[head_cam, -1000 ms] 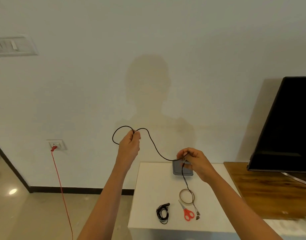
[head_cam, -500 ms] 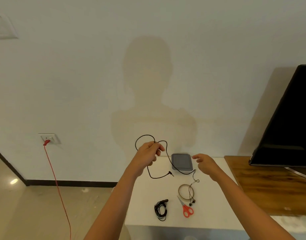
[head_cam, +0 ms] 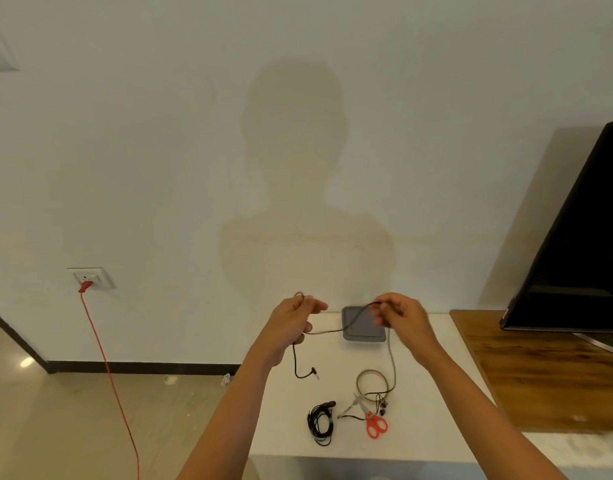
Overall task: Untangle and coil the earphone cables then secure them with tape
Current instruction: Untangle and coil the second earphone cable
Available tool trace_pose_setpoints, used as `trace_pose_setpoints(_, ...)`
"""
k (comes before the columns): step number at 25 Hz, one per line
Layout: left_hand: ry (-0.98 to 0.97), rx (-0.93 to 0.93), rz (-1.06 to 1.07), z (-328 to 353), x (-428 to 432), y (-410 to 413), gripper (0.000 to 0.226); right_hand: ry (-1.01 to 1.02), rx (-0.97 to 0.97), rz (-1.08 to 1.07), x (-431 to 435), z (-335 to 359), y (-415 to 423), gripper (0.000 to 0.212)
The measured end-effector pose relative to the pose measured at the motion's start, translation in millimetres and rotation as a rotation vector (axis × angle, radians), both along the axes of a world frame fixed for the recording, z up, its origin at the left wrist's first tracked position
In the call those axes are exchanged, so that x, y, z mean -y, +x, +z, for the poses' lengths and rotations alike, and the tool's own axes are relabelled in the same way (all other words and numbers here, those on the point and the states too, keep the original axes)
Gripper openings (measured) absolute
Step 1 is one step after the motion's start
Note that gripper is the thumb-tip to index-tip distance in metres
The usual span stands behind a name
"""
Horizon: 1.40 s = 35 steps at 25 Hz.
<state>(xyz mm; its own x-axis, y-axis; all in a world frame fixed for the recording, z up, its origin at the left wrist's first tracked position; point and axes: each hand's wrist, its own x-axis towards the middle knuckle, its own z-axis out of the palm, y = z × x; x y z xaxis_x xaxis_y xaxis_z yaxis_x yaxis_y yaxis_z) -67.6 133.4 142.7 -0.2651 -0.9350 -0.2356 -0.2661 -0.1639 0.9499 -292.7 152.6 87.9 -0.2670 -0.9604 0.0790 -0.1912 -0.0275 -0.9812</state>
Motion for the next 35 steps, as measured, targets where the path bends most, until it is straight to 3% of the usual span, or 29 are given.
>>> trace_pose_setpoints(2, 0.034, -0.019, 0.029, -2, 1, 14, 0.036, 0.1, -0.194, -0.271, 1, -14, -29, 0.02)
trace_pose_setpoints(4, 0.103, -0.073, -0.018, 1, 0, 21, 0.034, 0.287, -0.407, -0.351, -2, -18, -45, 0.024)
trace_pose_setpoints(5, 0.128, -0.089, -0.069, 4, -2, 19, 0.033, 0.314, -0.446, -0.295, -4, -15, -43, 0.034)
trace_pose_setpoints(7, 0.122, -0.073, -0.183, 12, -7, 7, 0.034, 0.137, -0.377, 0.022, -8, 3, -18, 0.047)
trace_pose_setpoints(9, 0.091, -0.073, -0.255, 20, -11, -10, 0.034, 0.003, -0.224, 0.405, -15, 29, 20, 0.042)
trace_pose_setpoints(11, 0.092, -0.133, -0.267, 27, -14, -16, 0.036, -0.047, -0.115, 0.527, -19, 44, 41, 0.028)
trace_pose_setpoints(14, 0.102, -0.116, -0.301, 26, -15, 3, 0.037, -0.128, -0.132, 0.375, -19, 54, 35, 0.011)
trace_pose_setpoints(17, 0.115, 0.015, -0.373, 10, -21, 29, 0.033, -0.182, -0.197, 0.149, -17, 55, 20, 0.012)
trace_pose_setpoints(22, 0.157, 0.026, -0.339, 1, -31, 49, 0.03, -0.195, -0.107, -0.219, -9, 54, 5, 0.012)
trace_pose_setpoints(24, 0.153, -0.056, -0.293, 5, -33, 47, 0.03, -0.108, -0.229, -0.232, -7, 56, 0, 0.01)
trace_pose_setpoints(26, 0.12, -0.129, -0.243, 12, -35, 37, 0.029, -0.028, -0.421, -0.044, -10, 58, 6, 0.02)
trace_pose_setpoints(28, 0.076, -0.187, -0.219, 23, -35, 20, 0.029, -0.049, -0.328, 0.304, -17, 61, 26, 0.033)
trace_pose_setpoints(30, 0.07, -0.282, -0.224, 35, -36, 3, 0.029, -0.055, -0.122, 0.546, -27, 64, 50, 0.026)
trace_pose_setpoints(33, 0.128, -0.6, -0.152, 52, -40, -9, 0.029, -0.008, 0.169, 0.506, -40, 56, 72, 0.022)
trace_pose_setpoints(35, 0.137, -0.841, -0.058, 56, -39, -10, 0.032, 0.031, 0.225, 0.413, -51, 42, 77, 0.026)
